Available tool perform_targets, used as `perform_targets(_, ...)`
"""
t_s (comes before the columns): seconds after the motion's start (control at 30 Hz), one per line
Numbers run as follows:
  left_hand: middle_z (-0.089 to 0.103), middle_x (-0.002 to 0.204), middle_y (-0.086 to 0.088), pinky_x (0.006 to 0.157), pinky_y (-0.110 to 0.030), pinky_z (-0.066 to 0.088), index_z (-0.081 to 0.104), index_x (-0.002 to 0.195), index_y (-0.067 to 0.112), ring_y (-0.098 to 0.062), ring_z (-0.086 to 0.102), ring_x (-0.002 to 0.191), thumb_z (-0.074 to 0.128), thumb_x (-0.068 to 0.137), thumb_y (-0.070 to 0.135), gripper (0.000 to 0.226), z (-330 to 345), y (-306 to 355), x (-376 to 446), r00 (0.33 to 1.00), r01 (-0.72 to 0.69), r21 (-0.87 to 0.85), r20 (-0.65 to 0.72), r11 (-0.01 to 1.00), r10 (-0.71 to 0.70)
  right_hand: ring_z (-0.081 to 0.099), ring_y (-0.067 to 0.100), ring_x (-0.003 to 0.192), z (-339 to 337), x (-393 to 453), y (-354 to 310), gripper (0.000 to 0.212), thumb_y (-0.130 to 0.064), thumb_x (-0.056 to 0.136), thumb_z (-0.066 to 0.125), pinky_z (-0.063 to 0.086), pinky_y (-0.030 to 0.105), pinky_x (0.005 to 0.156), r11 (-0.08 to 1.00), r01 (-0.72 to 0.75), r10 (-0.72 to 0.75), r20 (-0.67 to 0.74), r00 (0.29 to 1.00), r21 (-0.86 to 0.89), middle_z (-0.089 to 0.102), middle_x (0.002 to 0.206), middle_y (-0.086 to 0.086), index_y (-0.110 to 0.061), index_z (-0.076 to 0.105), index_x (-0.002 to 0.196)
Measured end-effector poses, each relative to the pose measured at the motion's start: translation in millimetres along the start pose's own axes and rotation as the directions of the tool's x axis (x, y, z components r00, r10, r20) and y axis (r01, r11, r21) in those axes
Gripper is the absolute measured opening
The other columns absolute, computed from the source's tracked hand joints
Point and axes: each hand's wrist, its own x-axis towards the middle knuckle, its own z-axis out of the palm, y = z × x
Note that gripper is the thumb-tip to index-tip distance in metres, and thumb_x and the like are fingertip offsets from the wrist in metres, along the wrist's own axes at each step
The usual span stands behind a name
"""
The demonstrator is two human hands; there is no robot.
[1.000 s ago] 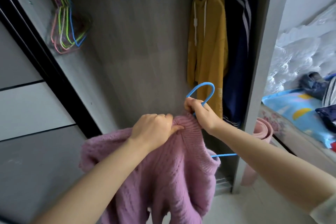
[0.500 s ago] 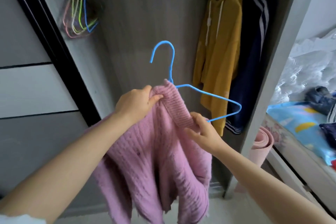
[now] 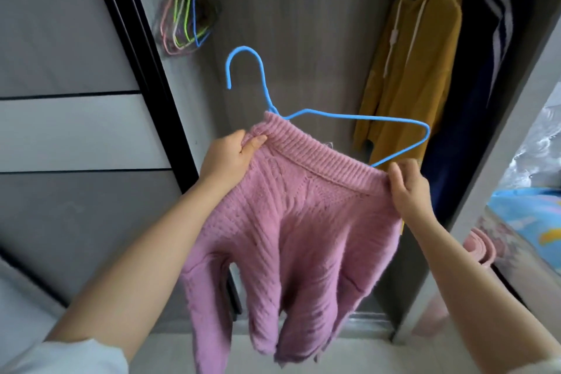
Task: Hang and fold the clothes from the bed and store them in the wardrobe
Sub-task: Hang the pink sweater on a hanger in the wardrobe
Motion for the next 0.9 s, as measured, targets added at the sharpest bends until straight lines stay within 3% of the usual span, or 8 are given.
perform_targets(0.07, 0.062, 0.081, -0.029, 0.061, -0.03, 0.025, 0.05, 0.066, 0.004, -0.038, 0.059, 0.082, 0.05, 0.093, 0.031, 0.038, -2, -6, -4, 1.0, 0.002, -0.006, -0.002, 1.0, -0.002, 0.053, 0.029, 0.097, 4, 3, -5, 0.05, -0.038, 0.087, 0.034, 0.035, 0.029, 0.081, 0.991, -0.06, 0.075, -0.132, 0.988, 0.116, 0.058, 0.11, 0.018, -0.002, 0.05, 0.117)
perform_targets(0.13, 0.057, 0.072, -0.024, 0.058, -0.029, 0.022, 0.035, 0.056, 0.019, -0.033, 0.057, 0.076, 0.049, 0.094, 0.032, 0.042, -2, -13, -4, 1.0, 0.027, 0.0, 0.006, 1.0, -0.027, 0.051, 0.026, 0.108, 10, 9, -10, 0.048, -0.036, 0.091, 0.034, 0.034, 0.028, 0.089, 0.976, -0.093, 0.14, -0.237, 0.961, 0.199, 0.056, 0.121, 0.013, -0.005, 0.048, 0.125)
perform_targets(0.27, 0.041, 0.054, -0.004, 0.057, -0.029, 0.023, 0.028, 0.056, 0.017, -0.023, 0.045, 0.065, 0.048, 0.093, 0.036, 0.047, -4, -31, -7, 0.991, 0.107, 0.041, 0.073, 0.993, -0.109, 0.044, 0.011, 0.09, 23, 25, -13, 0.03, -0.029, 0.097, 0.035, 0.036, 0.026, 0.084, 0.945, -0.12, 0.195, -0.233, 0.953, 0.304, 0.052, 0.09, 0.0, -0.008, 0.056, 0.103)
perform_targets(0.4, 0.036, 0.053, 0.001, 0.057, -0.029, 0.023, 0.026, 0.056, 0.014, -0.023, 0.042, 0.063, 0.045, 0.094, 0.039, 0.05, -7, -44, -12, 0.982, 0.142, 0.112, 0.111, 0.984, -0.154, 0.033, -0.003, 0.048, 31, 37, -21, 0.036, -0.022, 0.097, 0.04, 0.028, 0.017, 0.05, 0.932, -0.19, 0.245, -0.149, 0.958, 0.31, 0.034, 0.064, 0.005, -0.007, 0.044, 0.064)
perform_targets(0.5, 0.038, 0.054, 0.001, 0.058, -0.03, 0.026, 0.028, 0.056, 0.014, -0.025, 0.044, 0.064, 0.042, 0.094, 0.042, 0.049, -12, -55, -14, 0.98, 0.155, 0.156, 0.103, 0.975, -0.172, 0.039, 0.014, 0.061, 38, 39, -26, 0.043, -0.024, 0.093, 0.044, 0.031, 0.027, 0.06, 0.949, -0.263, 0.275, -0.049, 0.96, 0.175, 0.038, 0.059, 0.007, 0.016, 0.056, 0.082)
perform_targets(0.7, 0.063, 0.08, -0.016, 0.065, -0.034, 0.041, 0.056, 0.076, 0.004, -0.031, 0.059, 0.082, 0.042, 0.093, 0.045, 0.047, -24, -75, -12, 0.986, 0.147, 0.211, 0.045, 0.966, -0.16, 0.042, 0.023, 0.067, 20, 40, -31, 0.052, -0.031, 0.096, 0.045, 0.035, 0.027, 0.061, 0.988, -0.153, 0.146, 0.197, 0.969, 0.021, 0.048, 0.07, 0.013, 0.019, 0.059, 0.09)
perform_targets(0.8, 0.061, 0.074, -0.014, 0.062, -0.033, 0.038, 0.059, 0.082, 0.001, -0.033, 0.059, 0.08, 0.042, 0.093, 0.05, 0.053, -31, -76, -13, 0.994, 0.102, 0.202, 0.024, 0.974, -0.109, 0.037, 0.021, 0.057, 3, 36, -33, 0.053, -0.029, 0.096, 0.044, 0.031, 0.015, 0.045, 0.997, -0.074, 0.081, 0.242, 0.967, -0.036, 0.041, 0.055, 0.007, 0.015, 0.057, 0.07)
perform_targets(0.9, 0.052, 0.061, -0.01, 0.058, -0.029, 0.029, 0.052, 0.069, 0.007, -0.031, 0.055, 0.069, 0.035, 0.082, 0.053, 0.051, -34, -76, -15, 0.998, 0.055, 0.154, 0.014, 0.987, -0.058, 0.034, 0.022, 0.056, -8, 32, -42, 0.055, -0.029, 0.096, 0.044, 0.03, 0.024, 0.049, 0.989, 0.017, 0.03, 0.305, 0.952, -0.148, 0.033, 0.051, 0.004, -0.004, 0.037, 0.047)
